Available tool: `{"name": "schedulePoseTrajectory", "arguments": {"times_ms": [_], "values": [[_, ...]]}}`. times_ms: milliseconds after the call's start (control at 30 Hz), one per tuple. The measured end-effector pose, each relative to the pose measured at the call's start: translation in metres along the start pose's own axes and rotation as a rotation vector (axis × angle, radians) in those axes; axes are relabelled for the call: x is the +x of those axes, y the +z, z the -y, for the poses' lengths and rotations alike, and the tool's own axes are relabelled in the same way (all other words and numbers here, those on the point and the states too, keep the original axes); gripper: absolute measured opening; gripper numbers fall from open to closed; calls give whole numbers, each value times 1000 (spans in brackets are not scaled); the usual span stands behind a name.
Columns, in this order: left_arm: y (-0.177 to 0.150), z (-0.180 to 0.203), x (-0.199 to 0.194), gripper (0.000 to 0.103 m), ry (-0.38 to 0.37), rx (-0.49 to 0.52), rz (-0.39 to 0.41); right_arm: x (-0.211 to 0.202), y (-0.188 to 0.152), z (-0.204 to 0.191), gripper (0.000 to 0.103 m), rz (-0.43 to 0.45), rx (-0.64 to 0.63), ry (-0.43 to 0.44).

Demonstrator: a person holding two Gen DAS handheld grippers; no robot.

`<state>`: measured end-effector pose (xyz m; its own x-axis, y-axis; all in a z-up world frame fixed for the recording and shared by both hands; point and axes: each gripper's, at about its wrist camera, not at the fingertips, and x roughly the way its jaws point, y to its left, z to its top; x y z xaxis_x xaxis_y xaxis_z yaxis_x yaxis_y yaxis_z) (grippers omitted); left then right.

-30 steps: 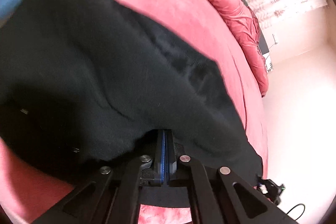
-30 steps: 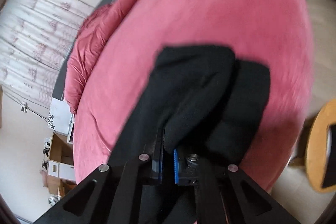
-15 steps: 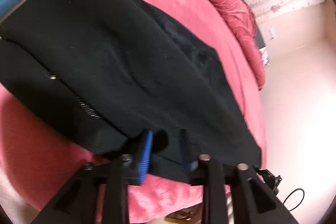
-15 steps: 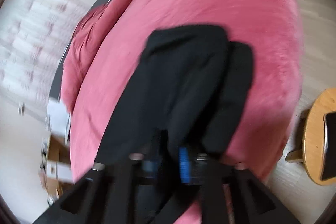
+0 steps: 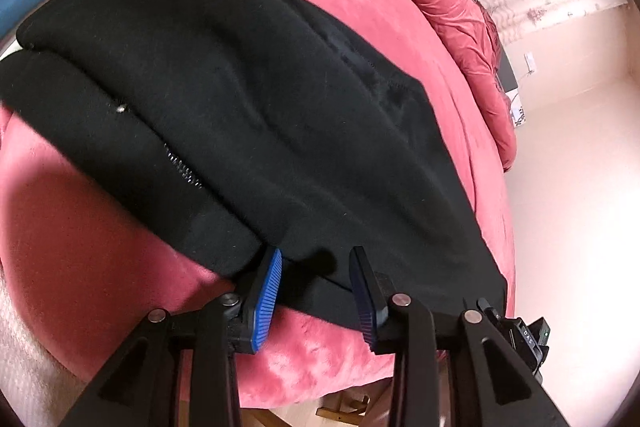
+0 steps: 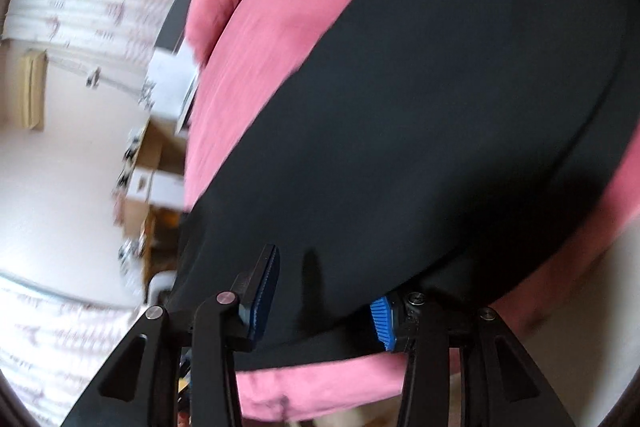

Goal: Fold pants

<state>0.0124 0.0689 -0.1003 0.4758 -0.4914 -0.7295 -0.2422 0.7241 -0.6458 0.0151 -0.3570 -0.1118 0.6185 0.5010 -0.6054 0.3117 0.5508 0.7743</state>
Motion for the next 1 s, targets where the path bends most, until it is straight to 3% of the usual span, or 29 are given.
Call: {"name": "schedulePoseTrajectory", "arguments": {"times_ms": [67,133,300,400,500,633,800,933,1000], "values": [[4,-4,3,35,-25,-45,6,22,-11,-13,43,-67,-24,28],[9,-9,4,36,-44,-90,22,38,-22,-27,32,-113,-73,46],[18,-11,15,34,-55,-99,38,60,-28,-47,12,-130,-132,21],[25,-17,14,7,-38,-131,35,56,-23,-46,8,-124,-78,39],[27,-18,2,7,-91,-161,27,40,-22,-51,8,-106,-39,94],[24,1,-29,7,-125,-93,53,18,-24,-67,8,-97,-76,120],[9,-2,-34,7,-58,-23,34,25,-43,-51,8,-155,-70,33],[10,-24,-5,7,-24,-85,-26,48,-49,-23,8,-213,-52,-48],[11,-25,1,8,-46,-86,-16,54,-47,-20,10,-207,-40,-34]]}}
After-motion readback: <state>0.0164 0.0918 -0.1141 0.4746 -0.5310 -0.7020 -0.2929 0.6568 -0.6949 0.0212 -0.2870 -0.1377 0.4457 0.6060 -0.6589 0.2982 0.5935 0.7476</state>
